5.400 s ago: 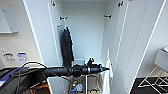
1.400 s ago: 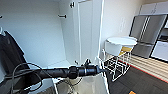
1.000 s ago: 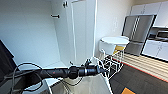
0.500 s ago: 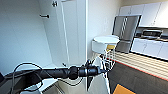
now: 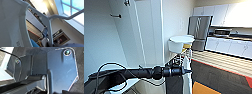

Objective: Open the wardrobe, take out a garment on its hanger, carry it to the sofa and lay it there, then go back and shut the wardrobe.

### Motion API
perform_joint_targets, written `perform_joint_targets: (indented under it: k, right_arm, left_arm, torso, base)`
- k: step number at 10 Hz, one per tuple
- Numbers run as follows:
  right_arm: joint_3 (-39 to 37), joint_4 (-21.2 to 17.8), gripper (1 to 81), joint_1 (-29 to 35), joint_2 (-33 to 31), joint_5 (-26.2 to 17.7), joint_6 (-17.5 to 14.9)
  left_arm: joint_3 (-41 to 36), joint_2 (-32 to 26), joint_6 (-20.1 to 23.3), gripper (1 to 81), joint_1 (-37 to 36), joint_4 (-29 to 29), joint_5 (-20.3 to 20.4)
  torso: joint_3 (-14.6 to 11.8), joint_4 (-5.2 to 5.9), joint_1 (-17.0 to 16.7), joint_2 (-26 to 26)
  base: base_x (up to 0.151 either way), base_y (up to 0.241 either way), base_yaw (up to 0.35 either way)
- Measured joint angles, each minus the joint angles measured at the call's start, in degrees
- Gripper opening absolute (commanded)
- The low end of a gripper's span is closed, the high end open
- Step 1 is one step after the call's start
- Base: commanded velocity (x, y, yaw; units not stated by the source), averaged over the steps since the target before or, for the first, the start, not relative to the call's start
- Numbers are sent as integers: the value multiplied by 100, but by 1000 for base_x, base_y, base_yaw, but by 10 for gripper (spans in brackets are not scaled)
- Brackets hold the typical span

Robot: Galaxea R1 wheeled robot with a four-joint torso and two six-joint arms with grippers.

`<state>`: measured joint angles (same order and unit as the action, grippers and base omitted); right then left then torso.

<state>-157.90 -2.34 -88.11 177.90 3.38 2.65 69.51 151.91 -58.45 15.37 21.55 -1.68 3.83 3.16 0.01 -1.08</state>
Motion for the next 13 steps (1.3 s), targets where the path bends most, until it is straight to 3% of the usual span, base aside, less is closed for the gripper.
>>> perform_joint_targets:
  k: [13]
  right_arm:
    - [0,0,811,2,-13,-5,0]
  left_arm:
    - [-69,7,5,10,-11,11,-5]
  torso:
    - [0,0,0,0]
  base:
    - [0,0,-234]
